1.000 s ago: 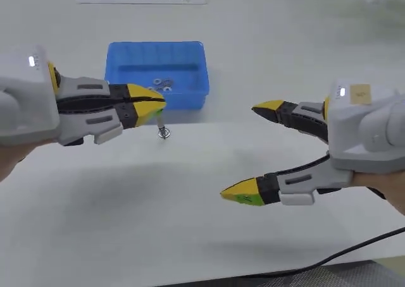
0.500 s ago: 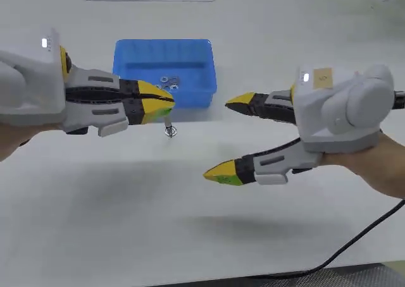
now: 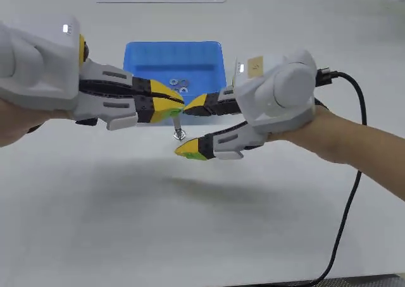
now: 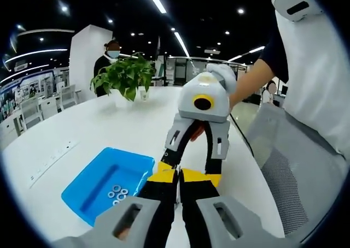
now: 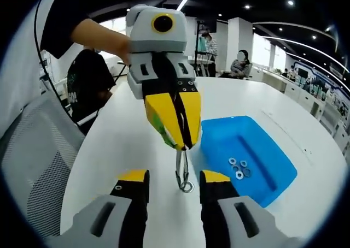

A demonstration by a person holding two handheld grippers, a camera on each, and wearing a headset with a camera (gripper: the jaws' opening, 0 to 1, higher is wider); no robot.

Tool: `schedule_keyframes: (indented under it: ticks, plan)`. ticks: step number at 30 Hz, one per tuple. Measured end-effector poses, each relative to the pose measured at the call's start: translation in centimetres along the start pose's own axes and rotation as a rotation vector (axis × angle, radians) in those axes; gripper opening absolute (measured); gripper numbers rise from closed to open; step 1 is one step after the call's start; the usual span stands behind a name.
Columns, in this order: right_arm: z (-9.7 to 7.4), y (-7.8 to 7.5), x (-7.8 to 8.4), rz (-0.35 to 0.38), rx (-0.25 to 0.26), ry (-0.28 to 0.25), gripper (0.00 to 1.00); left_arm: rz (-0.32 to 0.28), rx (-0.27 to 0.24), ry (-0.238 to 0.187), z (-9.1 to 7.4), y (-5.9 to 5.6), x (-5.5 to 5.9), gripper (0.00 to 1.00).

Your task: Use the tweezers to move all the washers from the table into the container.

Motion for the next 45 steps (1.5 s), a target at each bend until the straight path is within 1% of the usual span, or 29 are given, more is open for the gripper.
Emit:
schedule_keyframes:
  ticks: [2,3,5,6,10,14,17,22,26,30,31,33,34,36,37,38,39,41,43,44,45]
  plan:
    - [0.3,-0.2,-0.1,-0.006,-0.023,-0.002,0.26,0.000,0.002,0.003,-0.1,0.0,0.1,0.05]
    - [0.5,-0.3,-0.2,0.001,-0.053,-0.007,0.24,-0.003,0.002,0.003,-0.1,0.1,0.2,0.05]
    - [0.7,-0.4,-0.1,-0.002,-0.076,0.005,0.21,-0.010,0.006,0.002,-0.2,0.0,0.3,0.05]
    - [0.8,-0.4,-0.1,-0.014,-0.077,0.010,0.20,-0.008,0.005,0.006,-0.3,0.0,0.4,0.05]
    - [1.0,-0.9,-0.1,-0.013,-0.090,0.016,0.16,-0.006,0.000,0.013,-0.3,-0.1,0.5,0.05]
    - [1.5,-1.0,0.2,-0.034,-0.105,0.039,0.15,-0.019,-0.014,0.010,-0.4,0.3,0.7,0.05]
    - [1.6,-1.3,0.2,-0.045,-0.102,0.042,0.12,-0.011,-0.007,0.014,-0.2,0.1,0.5,0.05]
    - [1.8,-1.5,0.6,-0.040,-0.113,0.044,0.12,-0.018,-0.009,0.011,-0.2,0.1,0.6,0.05]
    - [1.8,-1.6,0.7,-0.070,-0.116,0.042,0.10,-0.019,-0.010,0.013,-0.2,0.1,0.6,0.05]
    - [1.8,-1.6,0.7,-0.089,-0.109,0.036,0.09,-0.026,-0.022,0.018,-0.1,0.0,0.6,0.06]
    - [1.8,-1.6,0.7,-0.088,-0.107,0.036,0.09,-0.043,-0.031,0.019,-0.1,0.0,0.6,0.06]
    - [1.8,-1.6,0.7,-0.103,-0.101,0.039,0.09,-0.072,-0.046,0.004,-0.2,-0.2,0.8,0.07]
    - [1.8,-1.4,0.7,-0.103,-0.098,0.040,0.09,-0.075,-0.054,0.008,-0.2,-0.3,1.1,0.07]
    - [1.8,-1.3,0.7,-0.107,-0.097,0.040,0.09,-0.071,-0.061,0.017,-0.4,-0.8,1.5,0.12]
    - [1.8,-1.2,0.7,-0.108,-0.096,0.039,0.09,-0.078,-0.060,-0.003,-0.5,-1.0,1.3,0.16]
    - [1.7,-0.9,0.7,-0.109,-0.096,0.039,0.09,-0.117,-0.062,-0.067,-0.6,-1.3,0.7,0.17]
    - [1.7,-0.8,0.7,-0.111,-0.097,0.039,0.09,-0.128,-0.070,-0.088,-0.8,-1.4,0.5,0.17]
    - [1.7,-0.5,0.7,-0.115,-0.097,0.041,0.09,-0.116,-0.088,-0.076,-1.4,-1.4,0.3,0.20]
    - [1.5,-0.2,0.6,-0.118,-0.095,0.043,0.09,-0.109,-0.122,-0.080,-1.8,-1.5,0.1,0.25]
    - [1.4,-0.2,0.5,-0.118,-0.094,0.043,0.09,-0.112,-0.145,-0.100,-2.1,-1.5,0.0,0.28]
    - [1.1,-0.1,0.2,-0.122,-0.087,0.039,0.09,-0.147,-0.159,-0.160,-2.5,-1.7,-0.4,0.32]
Point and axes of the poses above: the centre of the closed fingertips' face, and the gripper's own axes: z roughly forward along the fingers, y roughly to its left, x roughly out of its underside, the point moved 9 cm from there along -z, roughly backward along the fingers, and after that the axes turned 5 degrees about z, right-handed, at the moved point
